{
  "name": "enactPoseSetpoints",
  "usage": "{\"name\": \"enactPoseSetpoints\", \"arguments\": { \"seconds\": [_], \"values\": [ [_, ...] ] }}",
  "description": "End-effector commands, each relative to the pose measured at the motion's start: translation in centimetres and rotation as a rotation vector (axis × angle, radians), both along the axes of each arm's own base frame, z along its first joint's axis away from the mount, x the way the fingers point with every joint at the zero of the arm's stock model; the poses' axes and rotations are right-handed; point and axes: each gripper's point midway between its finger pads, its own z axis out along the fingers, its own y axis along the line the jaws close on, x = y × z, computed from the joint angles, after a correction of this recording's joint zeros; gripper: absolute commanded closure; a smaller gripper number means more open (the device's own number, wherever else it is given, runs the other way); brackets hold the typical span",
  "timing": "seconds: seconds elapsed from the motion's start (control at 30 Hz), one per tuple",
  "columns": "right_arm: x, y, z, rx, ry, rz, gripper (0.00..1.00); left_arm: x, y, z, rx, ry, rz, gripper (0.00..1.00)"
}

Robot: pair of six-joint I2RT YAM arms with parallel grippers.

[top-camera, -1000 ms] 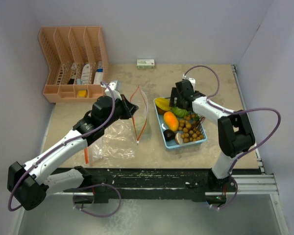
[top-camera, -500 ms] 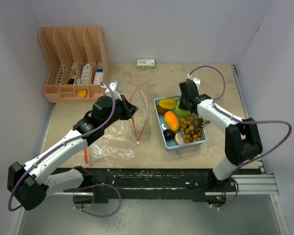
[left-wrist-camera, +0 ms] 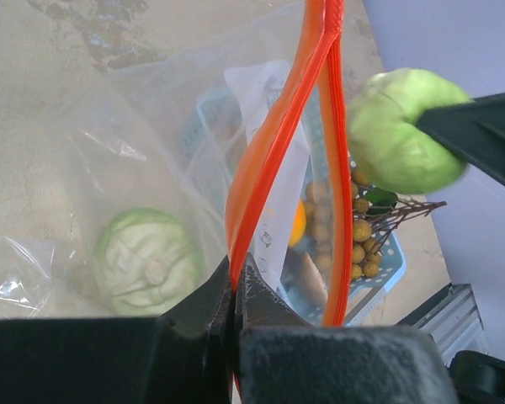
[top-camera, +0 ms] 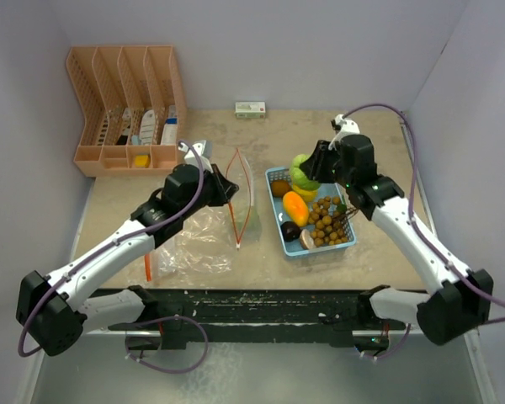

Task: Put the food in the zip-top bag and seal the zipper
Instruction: Pick up the fake vegetable from the bin, then place the fake vegetable in the zipper food storage bag.

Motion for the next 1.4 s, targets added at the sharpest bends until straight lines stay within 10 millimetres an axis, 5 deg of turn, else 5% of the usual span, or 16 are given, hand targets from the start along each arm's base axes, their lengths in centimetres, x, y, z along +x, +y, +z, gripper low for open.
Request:
{"name": "enactPoseSetpoints", "arguments": {
  "seconds": [0.0, 0.07, 0.33, 0.63, 1.1, 1.37],
  "values": [
    [-5.2, 6.4, 9.9, 0.260, -0.297, 0.458, 0.86, 0.9, -0.5, 2.3, -0.035, -0.062, -0.001, 1.00],
    [-8.0, 7.8, 13.1, 0.351, -0.395, 0.597, 0.87, 0.9, -0.5, 2.5, -0.036, -0.064, 0.001, 1.00],
    [-15.3, 10.8, 15.2, 0.526, -0.504, 0.945, 0.87, 0.9, -0.6, 4.4, -0.048, -0.070, -0.001, 1.00],
    [-17.5, 14.9, 16.2, 0.681, -0.541, 1.065, 0.87, 0.8, -0.6, 4.6, -0.055, -0.059, -0.002, 1.00],
    [-9.9, 15.6, 7.0, 0.625, -0.427, 0.705, 0.89, -1.4, 0.1, 6.5, -0.121, -0.074, -0.028, 1.00],
    [-6.8, 14.2, 4.5, 0.511, -0.382, 0.524, 0.91, -2.9, 1.6, 7.4, -0.132, -0.091, -0.014, 1.00]
  ]
}}
